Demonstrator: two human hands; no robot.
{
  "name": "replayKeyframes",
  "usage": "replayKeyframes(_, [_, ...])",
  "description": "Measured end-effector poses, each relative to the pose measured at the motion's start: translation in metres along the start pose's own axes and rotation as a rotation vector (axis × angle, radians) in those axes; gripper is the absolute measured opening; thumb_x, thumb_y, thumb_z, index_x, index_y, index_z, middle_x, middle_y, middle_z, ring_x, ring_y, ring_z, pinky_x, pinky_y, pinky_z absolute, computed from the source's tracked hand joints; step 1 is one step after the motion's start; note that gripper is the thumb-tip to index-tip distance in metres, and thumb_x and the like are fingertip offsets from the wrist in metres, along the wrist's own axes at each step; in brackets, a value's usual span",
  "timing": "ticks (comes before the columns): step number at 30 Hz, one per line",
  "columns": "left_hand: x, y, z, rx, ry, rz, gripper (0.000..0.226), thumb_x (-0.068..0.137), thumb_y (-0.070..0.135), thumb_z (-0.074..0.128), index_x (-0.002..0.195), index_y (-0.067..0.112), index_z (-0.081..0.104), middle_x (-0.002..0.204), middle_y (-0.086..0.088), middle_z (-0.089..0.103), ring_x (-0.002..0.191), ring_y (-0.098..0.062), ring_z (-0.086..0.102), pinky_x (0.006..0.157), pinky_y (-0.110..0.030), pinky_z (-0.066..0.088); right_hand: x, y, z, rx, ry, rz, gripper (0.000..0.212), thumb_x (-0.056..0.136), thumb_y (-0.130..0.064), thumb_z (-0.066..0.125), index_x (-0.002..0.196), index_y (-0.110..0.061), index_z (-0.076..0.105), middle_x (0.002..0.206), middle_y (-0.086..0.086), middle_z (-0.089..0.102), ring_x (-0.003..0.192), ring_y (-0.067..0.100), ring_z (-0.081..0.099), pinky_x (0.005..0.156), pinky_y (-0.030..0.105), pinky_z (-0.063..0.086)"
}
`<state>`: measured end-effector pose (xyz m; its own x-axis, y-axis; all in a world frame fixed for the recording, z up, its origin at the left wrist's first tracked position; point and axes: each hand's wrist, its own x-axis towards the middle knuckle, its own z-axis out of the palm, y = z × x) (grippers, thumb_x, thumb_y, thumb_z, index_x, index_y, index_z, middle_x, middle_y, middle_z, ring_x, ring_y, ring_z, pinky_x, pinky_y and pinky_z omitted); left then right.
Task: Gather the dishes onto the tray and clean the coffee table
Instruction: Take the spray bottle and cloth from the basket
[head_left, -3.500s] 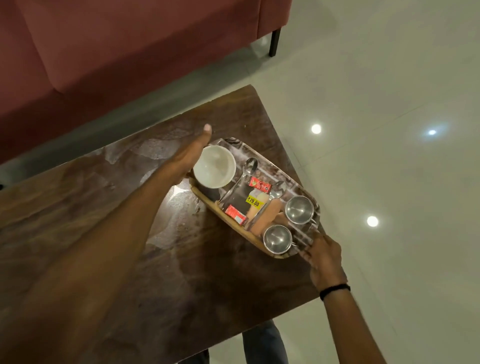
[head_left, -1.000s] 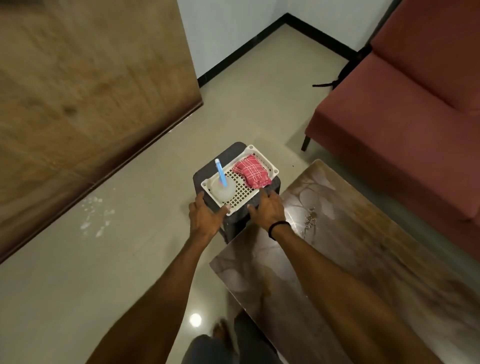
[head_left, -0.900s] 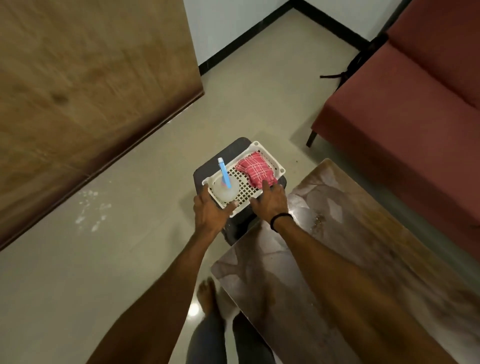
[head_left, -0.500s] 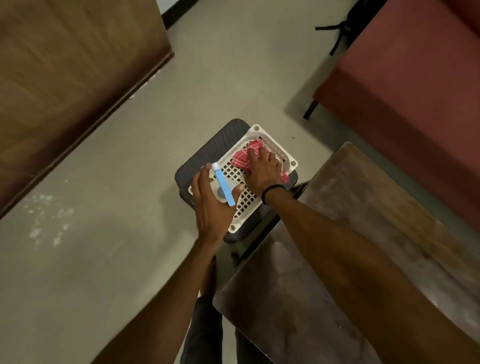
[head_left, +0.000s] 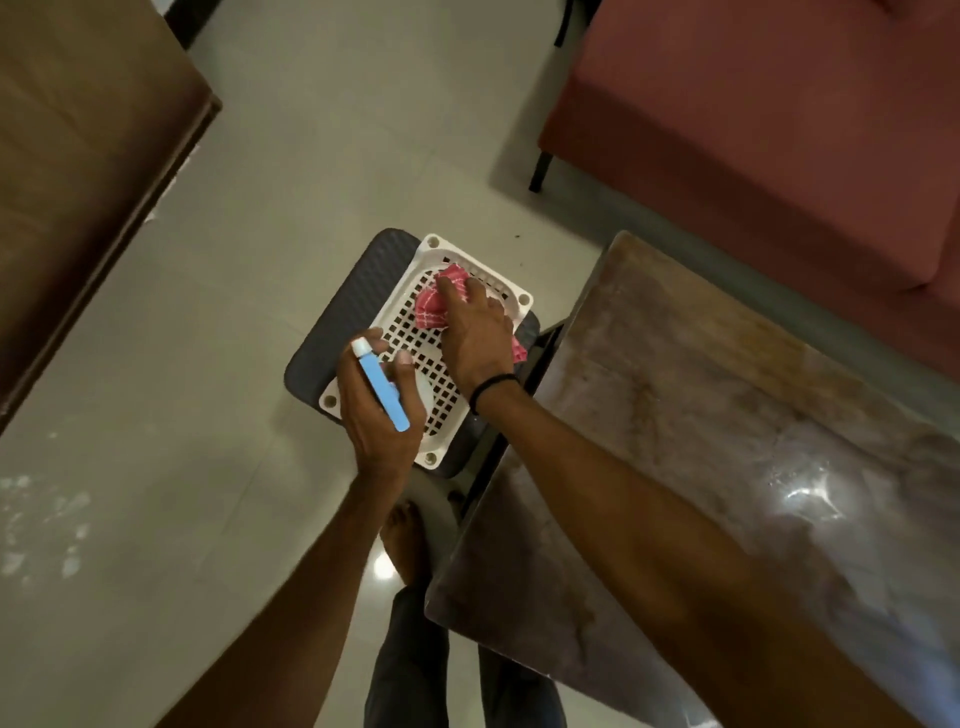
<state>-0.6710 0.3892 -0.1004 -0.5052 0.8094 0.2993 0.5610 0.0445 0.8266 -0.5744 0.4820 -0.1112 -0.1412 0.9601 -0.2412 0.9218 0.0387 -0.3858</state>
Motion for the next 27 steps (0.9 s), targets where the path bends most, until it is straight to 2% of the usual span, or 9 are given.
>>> replayKeyframes(2, [0.0,0.006,-0.004,-0.008,-0.013,0.064,0.032,0.092,0.004,0.069,0.118,-0.007,0.054,0.107,-0.022,0.066,0.098,-0.023,0.068,0.082,-0.041,0.061,-0.018,0.006,-0.011,0.095,0.097,0.05,0.055,0.096,-0.013,0.042,0.15,-0.022,0.038,0.151,0.015,0.043,0.134,0.039,0.044,0.108,0.058,0.04])
replayKeyframes(5, [-0.002,0.029,-0.011,-0.061,-0.099,0.106,0.026,0.094,0.009,0.067,0.115,-0.004,0.056,0.105,-0.02,0.067,0.091,-0.029,0.07,0.074,-0.047,0.061,-0.052,0.022,-0.033,0.199,0.206,0.123,0.06,0.09,-0.008,0.049,0.147,-0.024,0.042,0.145,0.01,0.048,0.125,0.032,0.052,0.101,0.05,0.049])
replayKeyframes(10, [-0.023,0.09,-0.003,-0.09,-0.269,0.176,0.018,0.092,0.009,0.068,0.103,-0.006,0.064,0.094,-0.014,0.068,0.088,-0.017,0.066,0.079,-0.028,0.057,-0.124,0.083,-0.071,0.313,0.292,0.343,0.063,0.091,-0.017,0.058,0.148,-0.033,0.038,0.146,0.005,0.044,0.124,0.027,0.052,0.104,0.04,0.047])
replayKeyframes(14, [-0.063,0.126,0.013,-0.163,-0.41,0.126,0.014,0.094,0.015,0.065,0.093,0.001,0.066,0.079,-0.003,0.064,0.072,-0.011,0.06,0.069,-0.017,0.051,-0.196,0.15,-0.1,0.35,0.366,0.568,0.063,0.089,-0.011,0.059,0.148,-0.026,0.043,0.144,0.01,0.048,0.121,0.025,0.052,0.092,0.017,0.033])
replayKeyframes(18, [-0.12,0.154,0.031,-0.178,-0.61,-0.04,0.006,0.094,0.022,0.064,0.089,0.019,0.063,0.065,0.012,0.053,0.059,-0.006,0.057,0.056,-0.01,0.045,-0.268,0.221,-0.108,0.36,0.435,0.714,0.062,0.082,-0.017,0.056,0.144,-0.02,0.05,0.129,0.015,0.057,0.114,0.031,0.055,0.09,0.028,0.04])
replayKeyframes(19, [-0.135,0.156,0.035,-0.145,-0.658,-0.085,0.008,0.095,0.029,0.064,0.088,0.028,0.06,0.062,0.01,0.053,0.056,-0.008,0.058,0.053,-0.014,0.047,-0.281,0.235,-0.107,0.37,0.427,0.765,0.061,0.084,-0.012,0.06,0.144,-0.02,0.05,0.131,0.016,0.056,0.116,0.032,0.055,0.092,0.031,0.042])
replayKeyframes(21, [-0.161,0.164,0.039,-0.011,-0.744,-0.155,0.021,0.095,0.043,0.061,0.08,0.029,0.057,0.058,0.004,0.054,0.051,-0.016,0.058,0.049,-0.026,0.052,-0.301,0.256,-0.108,0.386,0.402,0.847,0.064,0.085,-0.006,0.065,0.146,-0.019,0.048,0.138,0.016,0.052,0.121,0.033,0.052,0.097,0.035,0.043])
replayKeyframes(24, [-0.196,0.184,0.043,0.077,-0.766,-0.226,0.026,0.095,0.03,0.064,0.072,0.022,0.056,0.052,0.005,0.05,0.049,-0.013,0.058,0.044,-0.015,0.045,-0.319,0.281,-0.105,0.394,0.383,0.891,0.064,0.086,-0.006,0.063,0.147,-0.016,0.045,0.142,0.017,0.048,0.123,0.033,0.05,0.099,0.038,0.043])
replayKeyframes(27, [-0.228,0.2,0.052,0.114,-0.811,-0.305,0.031,0.095,0.025,0.064,0.069,0.028,0.048,0.055,0.004,0.05,0.044,-0.013,0.052,0.044,-0.015,0.044,-0.331,0.308,-0.099,0.406,0.415,0.898,0.065,0.084,-0.008,0.062,0.147,-0.016,0.046,0.138,0.018,0.048,0.117,0.037,0.053,0.096,0.043,0.046])
